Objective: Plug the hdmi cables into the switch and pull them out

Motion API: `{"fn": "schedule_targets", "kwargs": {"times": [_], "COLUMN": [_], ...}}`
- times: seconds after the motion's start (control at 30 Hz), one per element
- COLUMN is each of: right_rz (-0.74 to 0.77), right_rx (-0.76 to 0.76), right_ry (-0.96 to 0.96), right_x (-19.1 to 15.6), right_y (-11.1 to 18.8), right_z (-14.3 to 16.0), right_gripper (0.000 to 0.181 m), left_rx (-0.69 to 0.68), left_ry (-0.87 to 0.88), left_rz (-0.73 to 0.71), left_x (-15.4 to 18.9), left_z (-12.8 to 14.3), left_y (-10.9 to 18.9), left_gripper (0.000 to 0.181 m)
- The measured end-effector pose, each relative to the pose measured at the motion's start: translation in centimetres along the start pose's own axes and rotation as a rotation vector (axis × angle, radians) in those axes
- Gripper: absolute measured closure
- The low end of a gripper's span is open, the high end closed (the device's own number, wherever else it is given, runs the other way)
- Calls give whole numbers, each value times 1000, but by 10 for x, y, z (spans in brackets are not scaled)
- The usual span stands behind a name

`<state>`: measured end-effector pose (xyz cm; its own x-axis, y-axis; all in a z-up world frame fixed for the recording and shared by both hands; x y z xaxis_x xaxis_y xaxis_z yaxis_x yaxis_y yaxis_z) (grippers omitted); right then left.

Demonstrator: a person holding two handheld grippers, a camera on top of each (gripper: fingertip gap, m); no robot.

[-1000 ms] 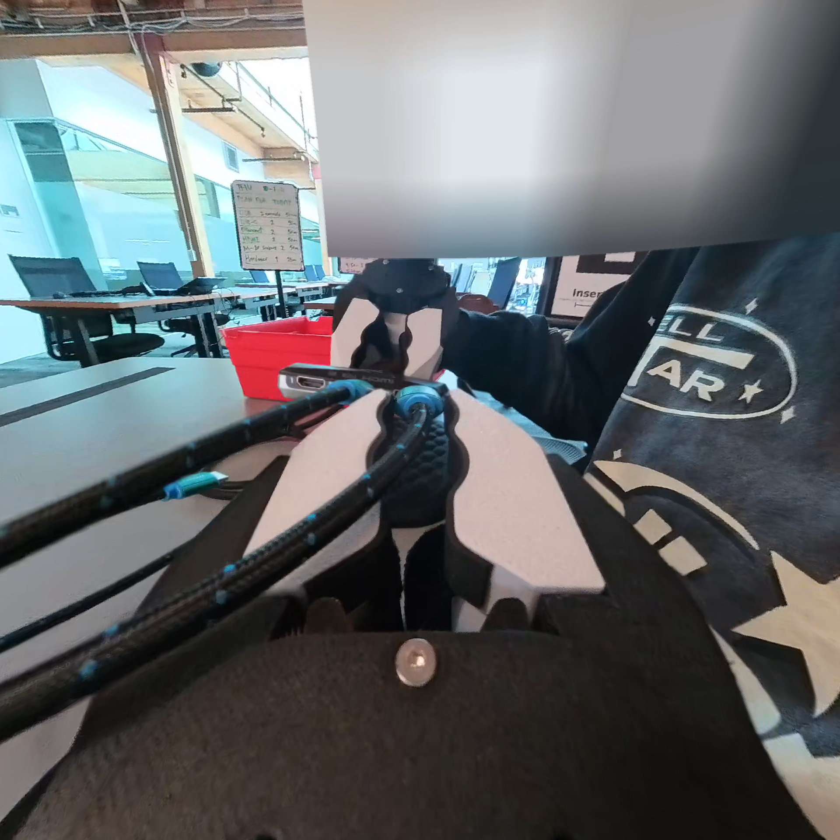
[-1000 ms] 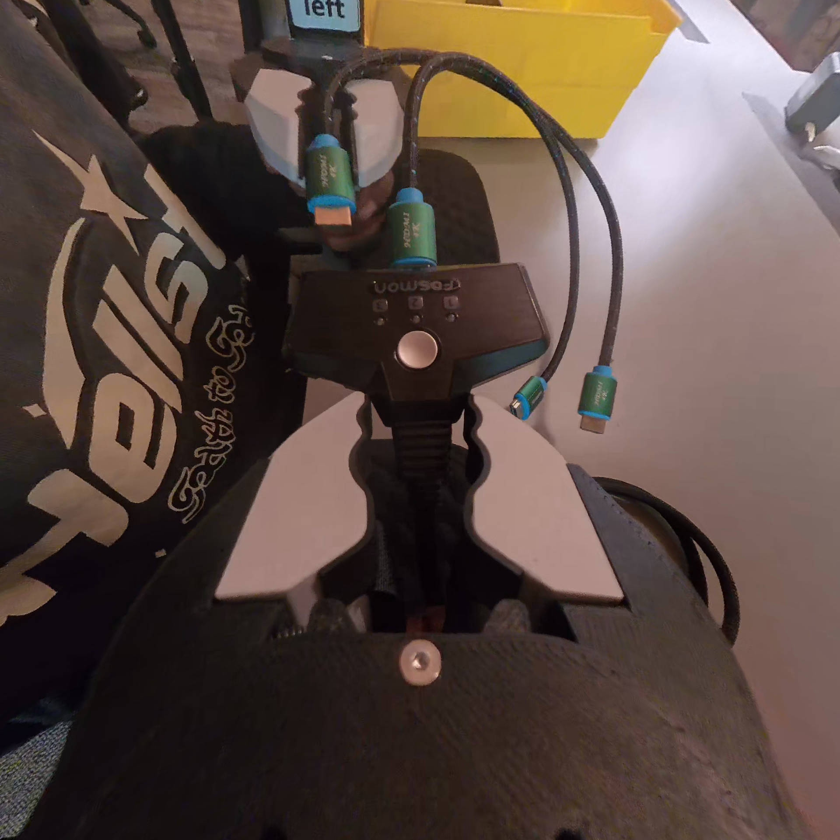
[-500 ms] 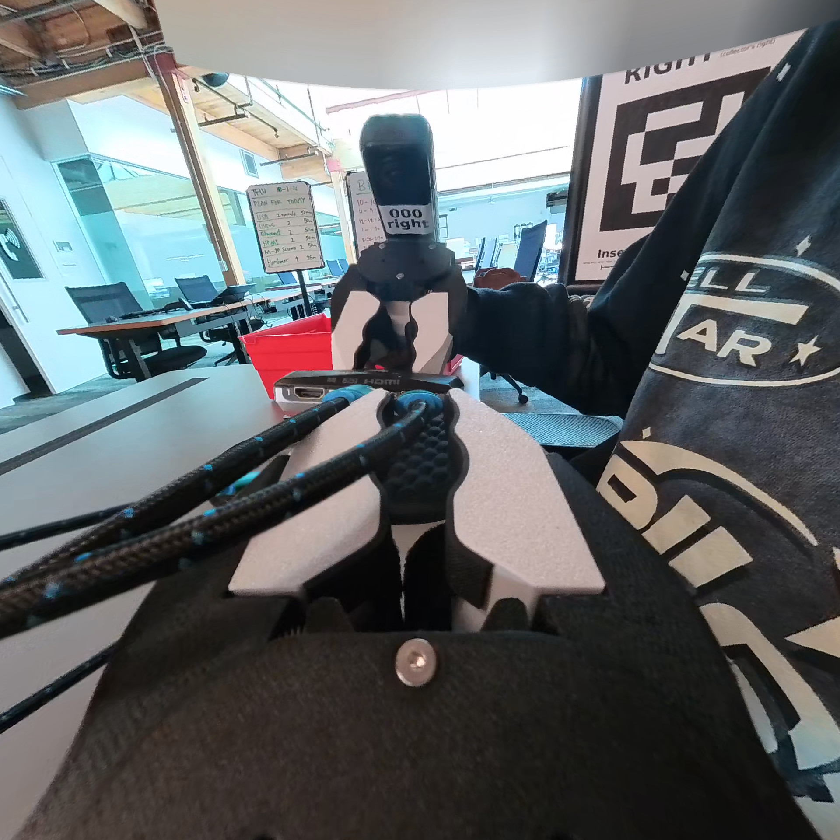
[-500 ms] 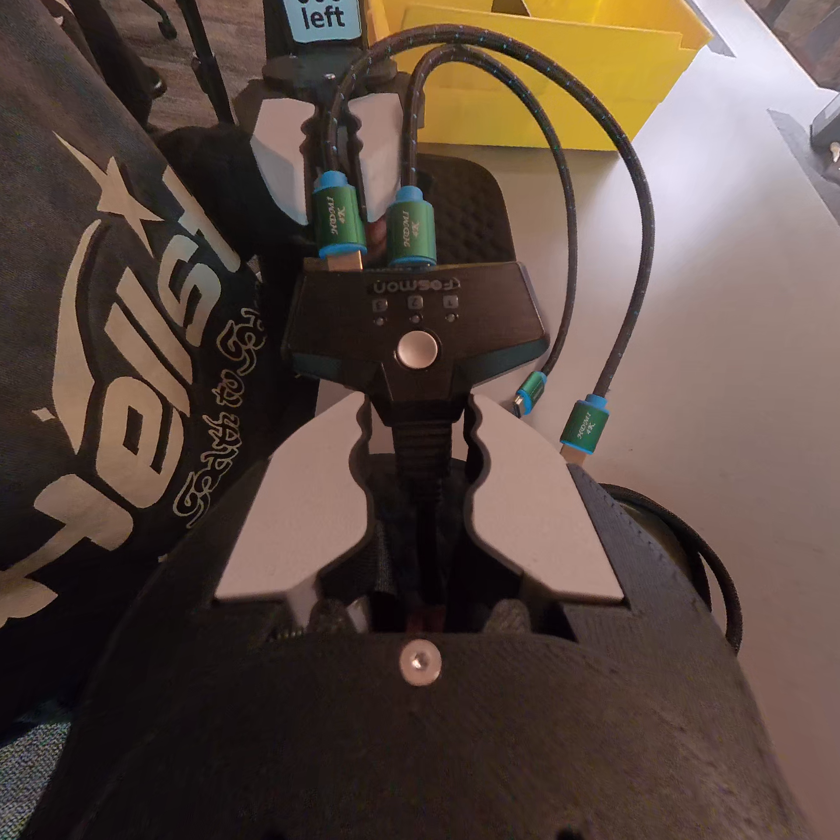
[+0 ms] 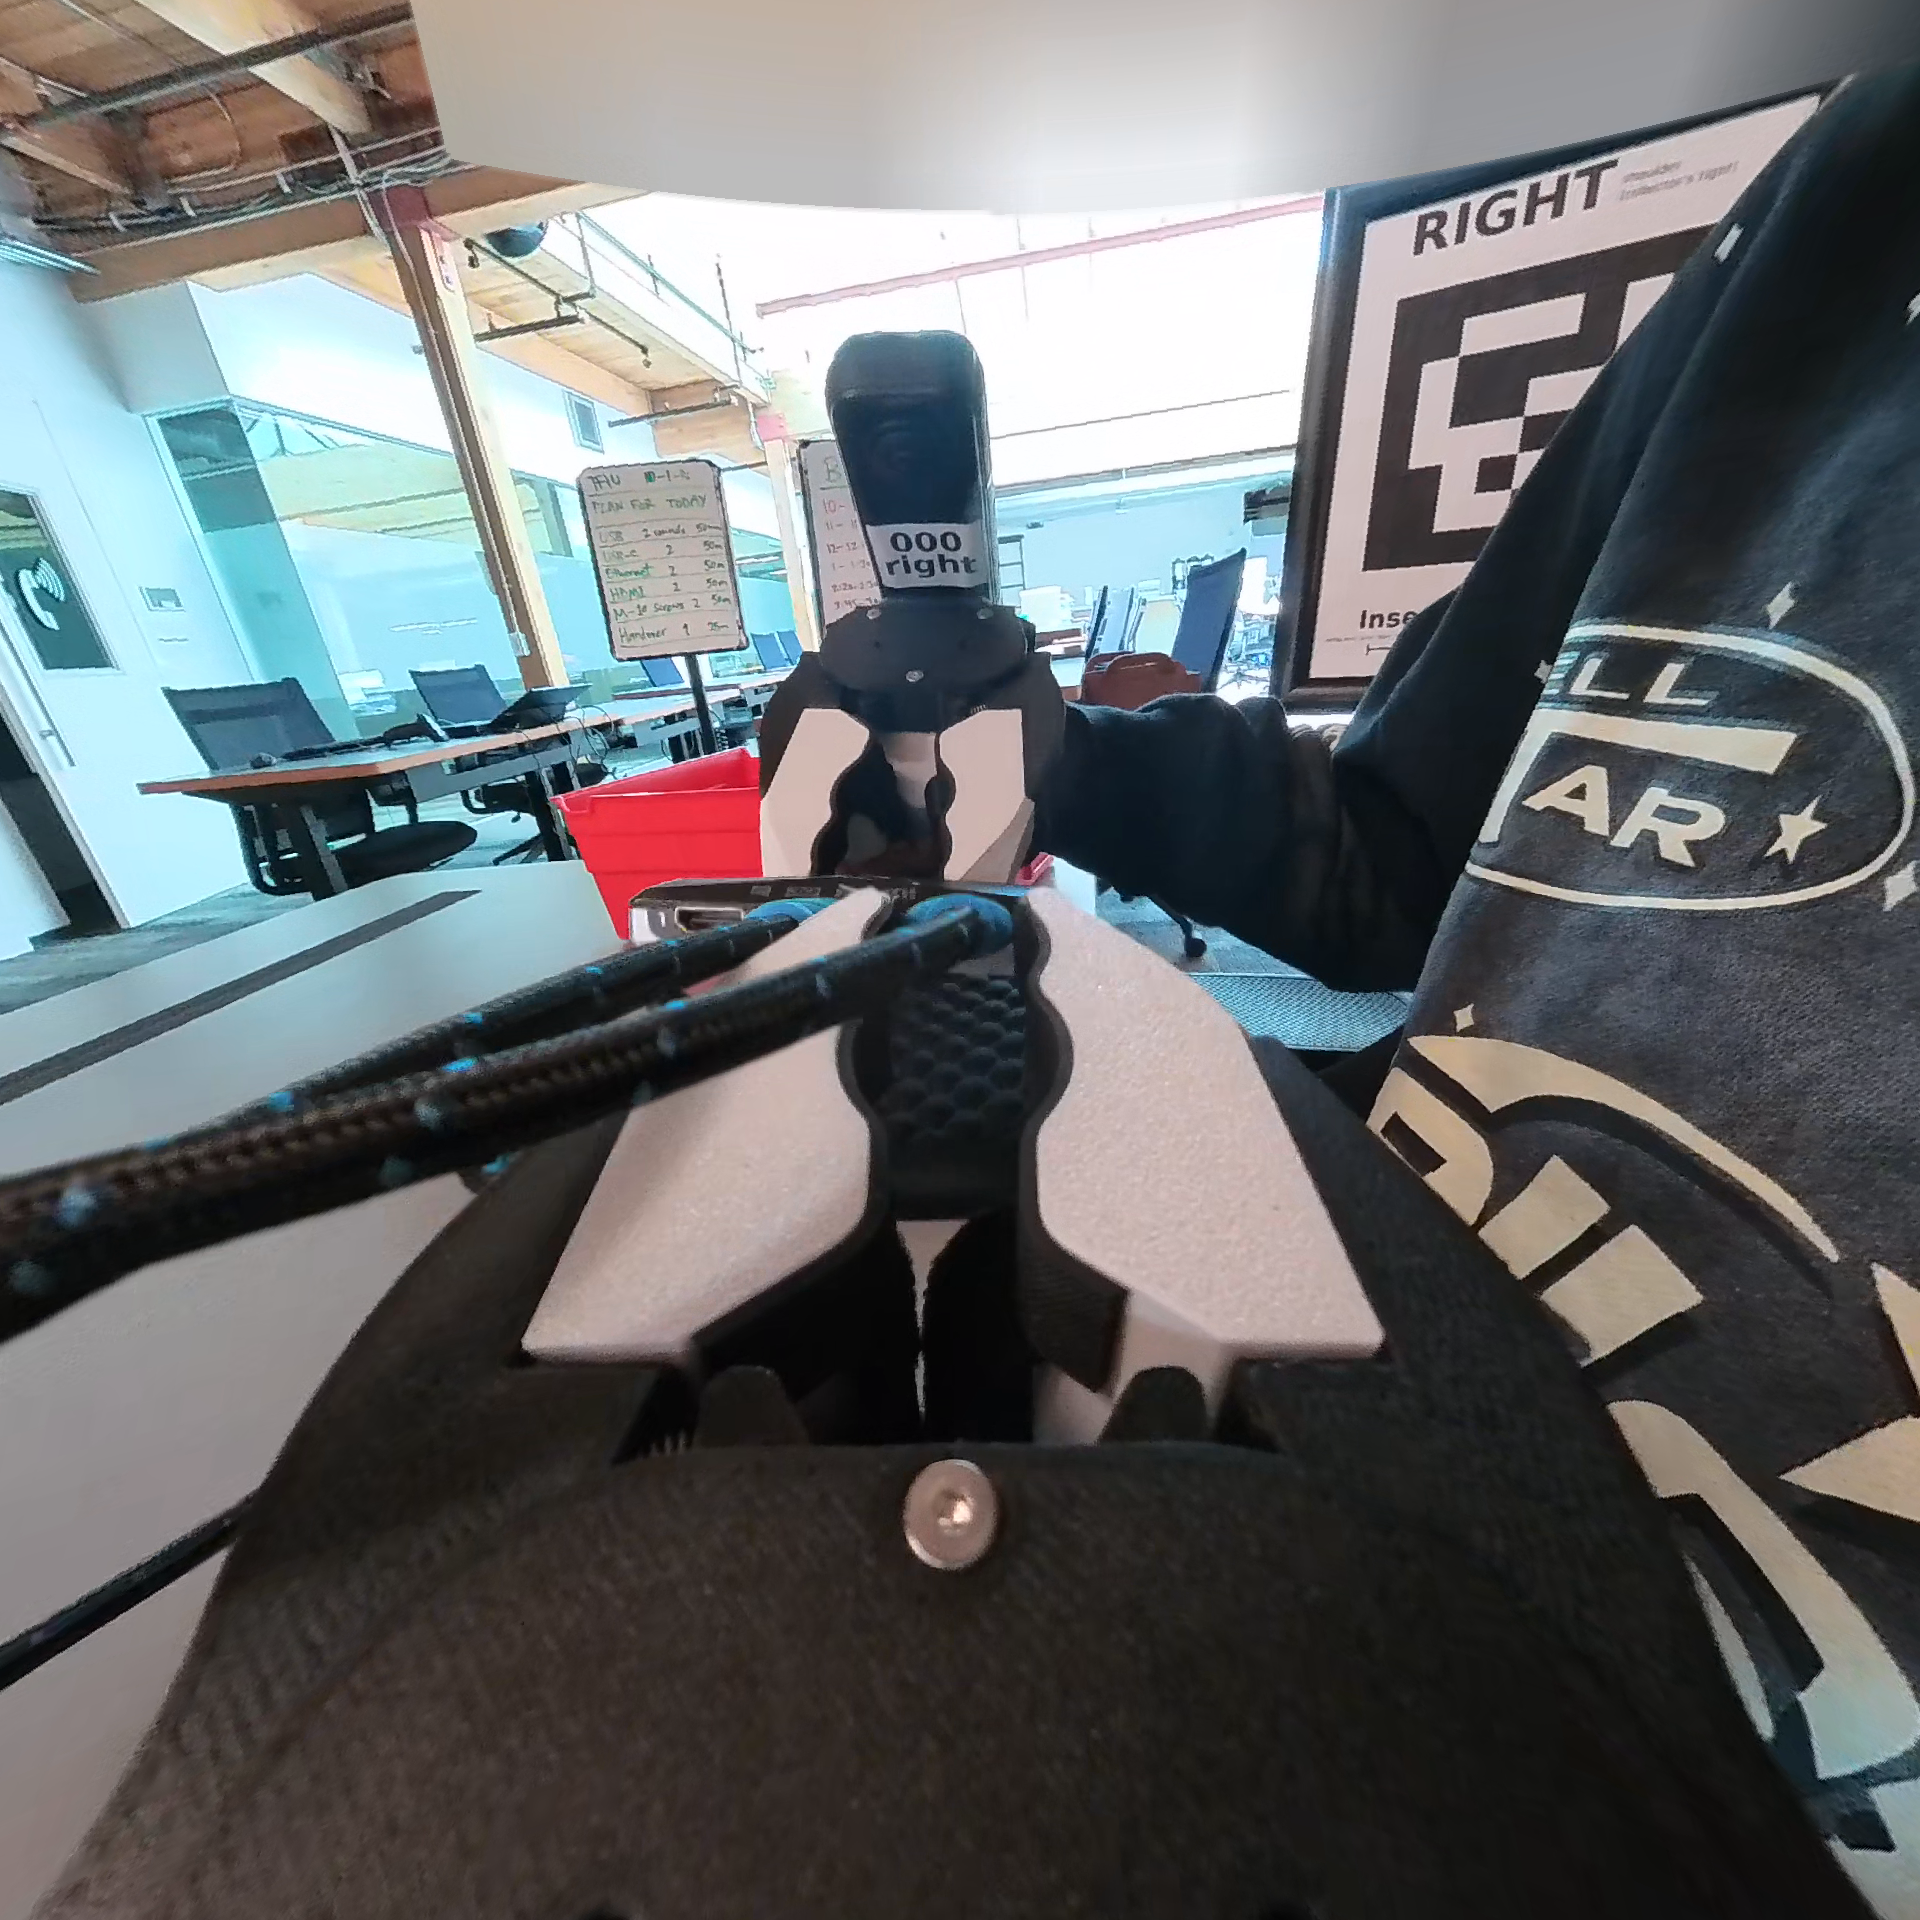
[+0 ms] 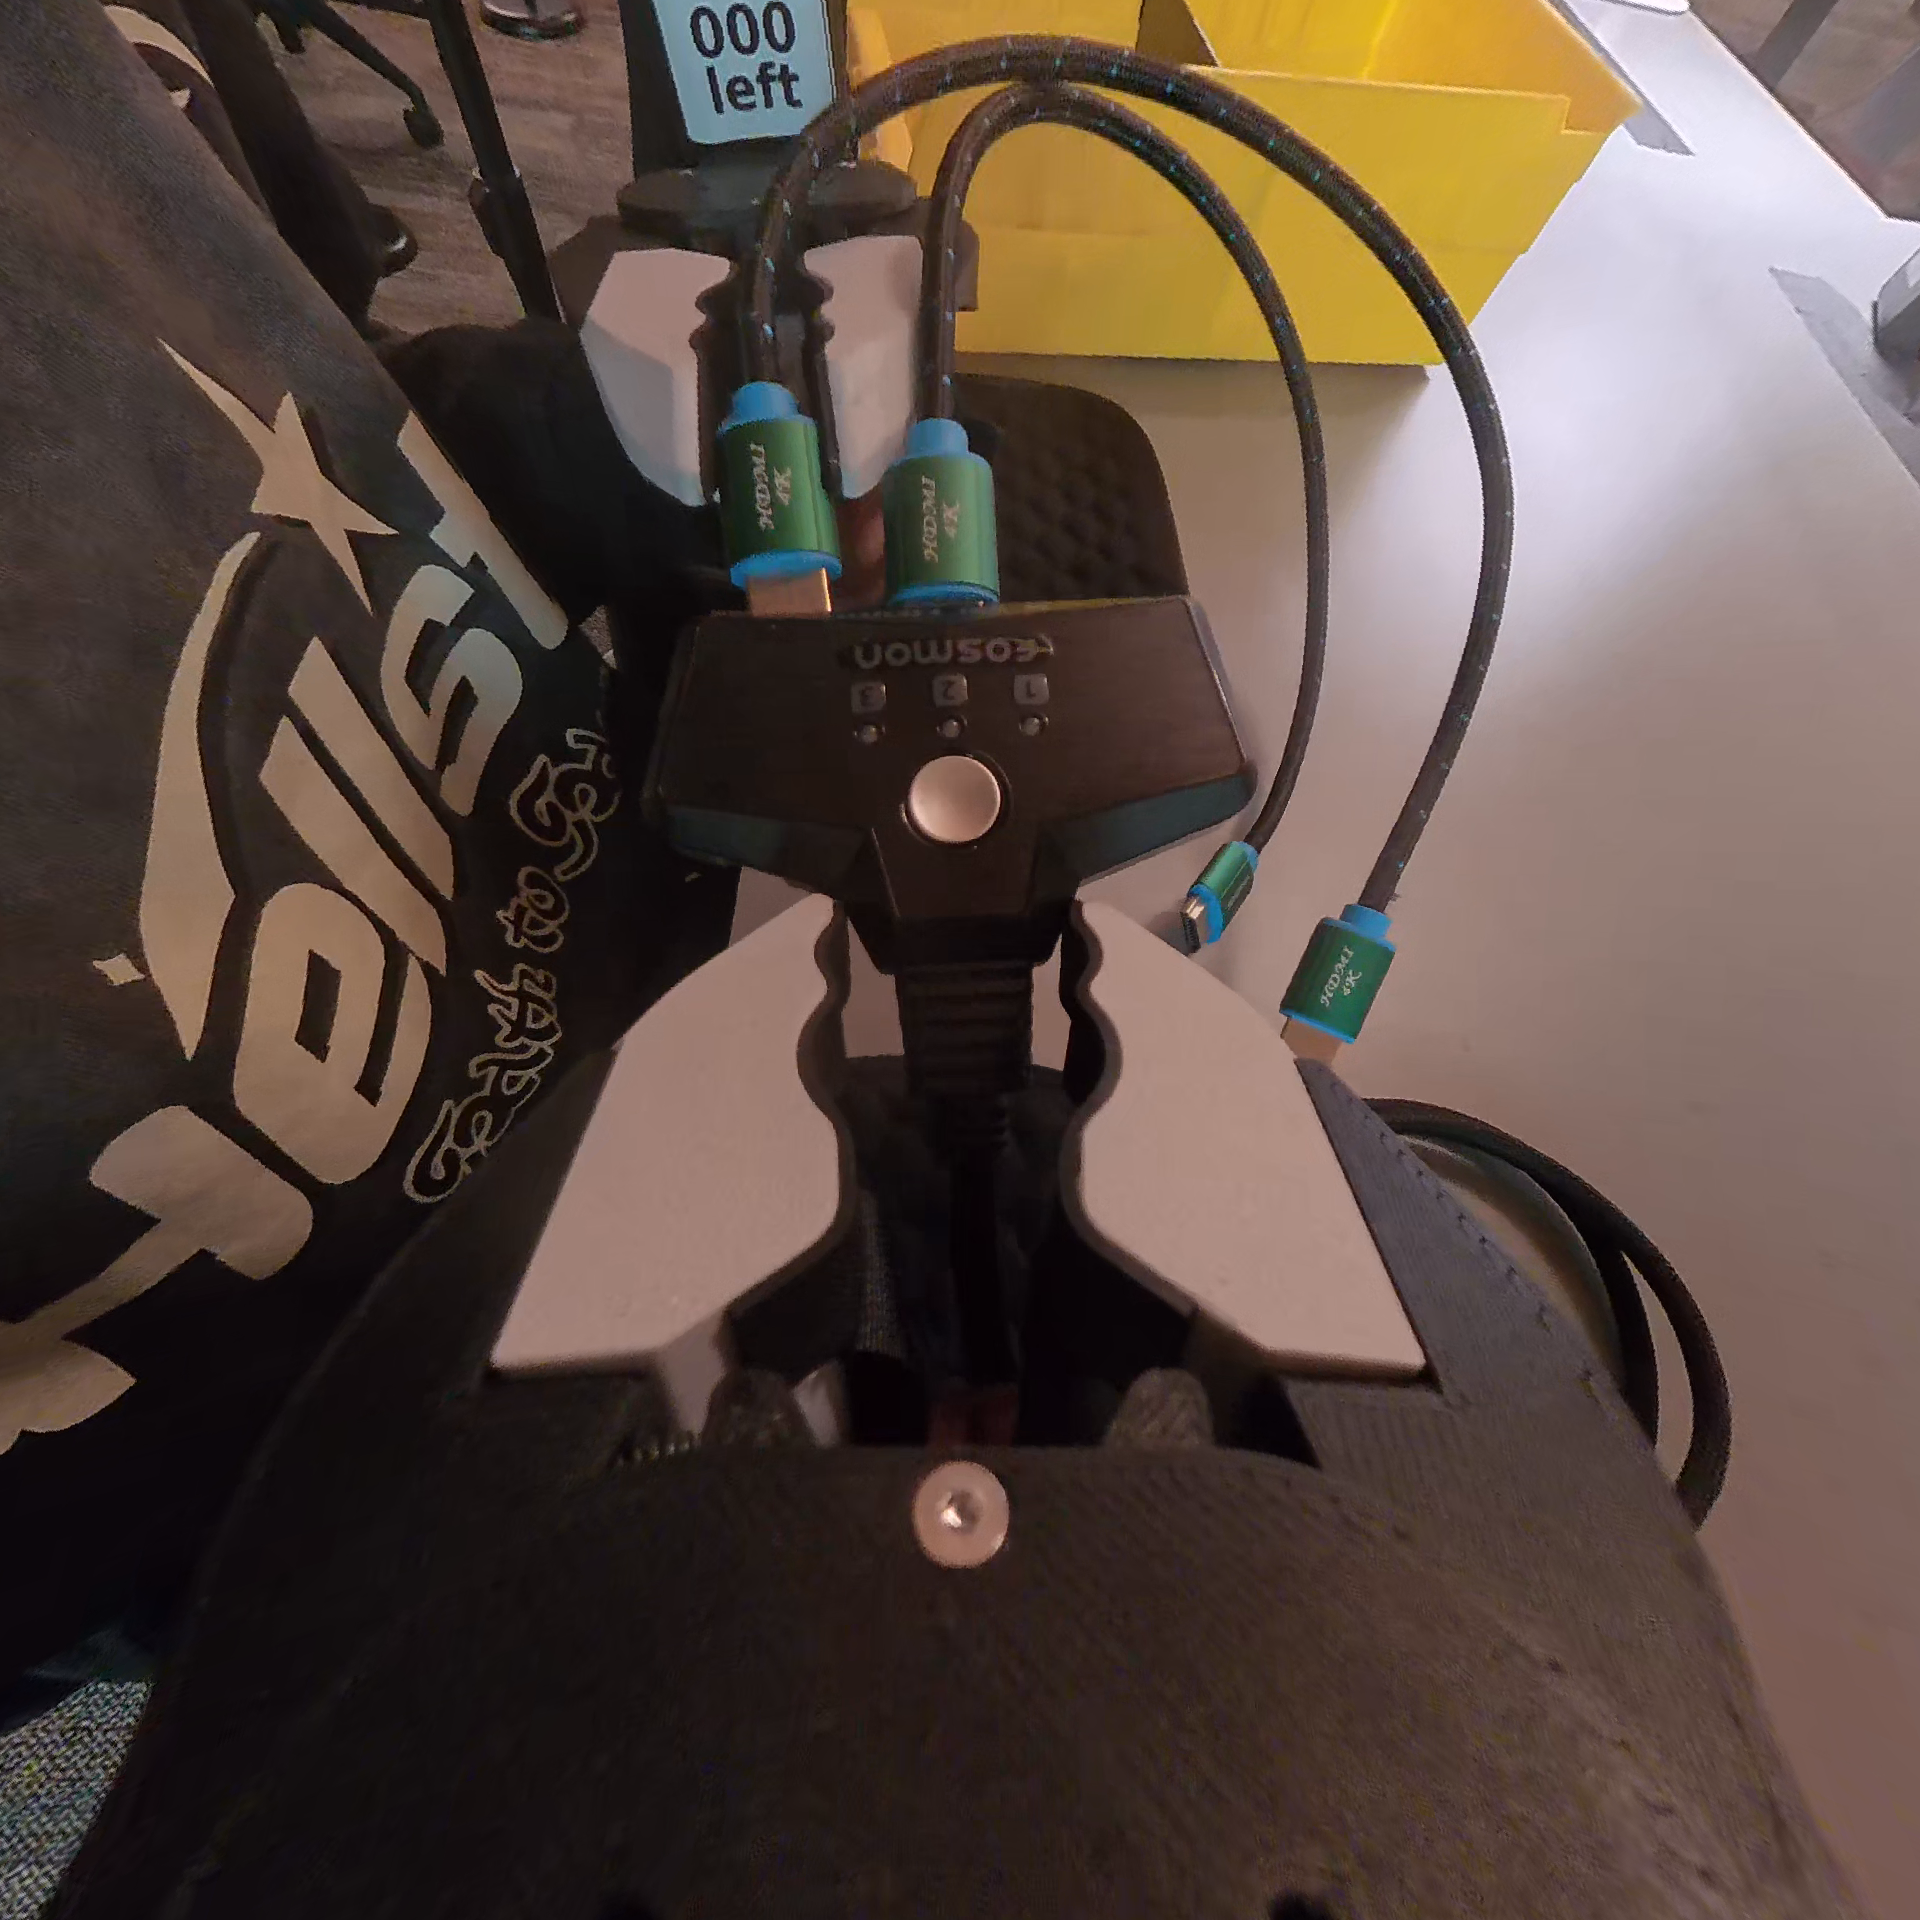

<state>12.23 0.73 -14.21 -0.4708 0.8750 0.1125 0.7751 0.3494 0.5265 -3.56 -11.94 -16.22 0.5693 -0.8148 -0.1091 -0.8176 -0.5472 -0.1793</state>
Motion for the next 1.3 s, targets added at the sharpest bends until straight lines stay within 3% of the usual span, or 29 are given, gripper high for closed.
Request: {"fn": "schedule_targets", "kwargs": {"times": [0.3,0.47,0.9,1.3], "right_rz": [43,-23,55,75], "right_rx": [-26,43,4,81], "right_ry": [19,-62,-49,-159], "right_x": [-2,-3,-3,-6], "right_y": [3,-5,-3,-9], "right_z": [1,2,2,16], "right_gripper": [142,141,142,141], "left_rx": [-35,63,-35,-129], "left_ry": [-1,-4,54,209], "left_rz": [-7,8,10,18], "left_x": [1,3,-1,-8], "left_z": [2,1,3,5], "left_y": [-3,0,-2,-1], "left_gripper": [161,161,161,160]}}
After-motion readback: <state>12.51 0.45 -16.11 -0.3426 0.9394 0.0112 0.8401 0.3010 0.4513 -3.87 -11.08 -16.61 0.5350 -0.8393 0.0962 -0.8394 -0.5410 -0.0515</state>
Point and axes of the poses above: each gripper's, where its closed fingertips meet, y back along the fingers, z out of its underside, x = y × z across the jaws, the point moved 8 cm from there along y, back along the fingers, and after that the axes turned 1 degree about -x, right-handed, at the moved point
